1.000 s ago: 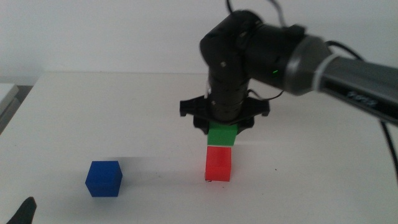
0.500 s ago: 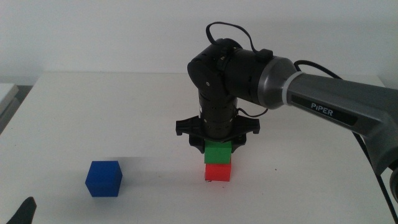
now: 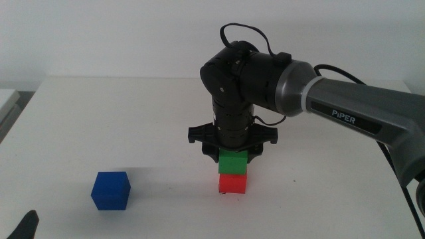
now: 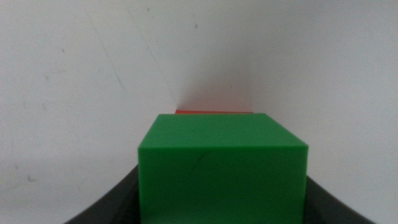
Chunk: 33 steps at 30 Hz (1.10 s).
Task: Stack red cubes first, then green, then blue cubes in a specific spot.
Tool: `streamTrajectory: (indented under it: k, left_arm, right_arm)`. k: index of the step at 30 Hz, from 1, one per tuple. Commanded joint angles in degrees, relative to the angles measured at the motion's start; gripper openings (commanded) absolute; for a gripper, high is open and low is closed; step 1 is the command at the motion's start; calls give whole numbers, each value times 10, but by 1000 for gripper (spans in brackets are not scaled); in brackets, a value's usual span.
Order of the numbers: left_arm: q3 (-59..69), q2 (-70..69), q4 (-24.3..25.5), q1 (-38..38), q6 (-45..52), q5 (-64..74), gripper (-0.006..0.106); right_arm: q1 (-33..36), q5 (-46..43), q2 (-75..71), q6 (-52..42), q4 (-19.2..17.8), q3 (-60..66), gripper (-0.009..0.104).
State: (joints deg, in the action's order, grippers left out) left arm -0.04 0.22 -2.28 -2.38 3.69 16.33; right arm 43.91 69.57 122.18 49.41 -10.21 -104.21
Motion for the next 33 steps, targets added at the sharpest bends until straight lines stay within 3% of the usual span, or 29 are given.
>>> streamTrajectory:
  k: [1,9,10,16,24,29,33]
  left_arm:
    - [0,-2,-1,1,0,-7,94]
    - [0,-2,-1,1,0,-7,94]
    - [0,-2,-1,1,0,-7,94]
    - [0,-2,-1,1,0,-7,94]
    - [0,-2,-1,1,0,-7,94]
    - [0,-2,-1,1,0,-7,94]
    - [0,-2,-1,1,0,-7,94]
  right_arm:
    - [0,4,-2,8,-13,-4,1]
    - [0,4,-2,18,-10,-4,1]
    - [0,4,-2,12,-10,-4,54]
    - [0,4,-2,10,-11,-4,83]
    - [48,4,-175,-44,-48,11,83]
    - [58,4,-326,-30,-81,146,83]
    - [50,0,-455,-82,-87,287,83]
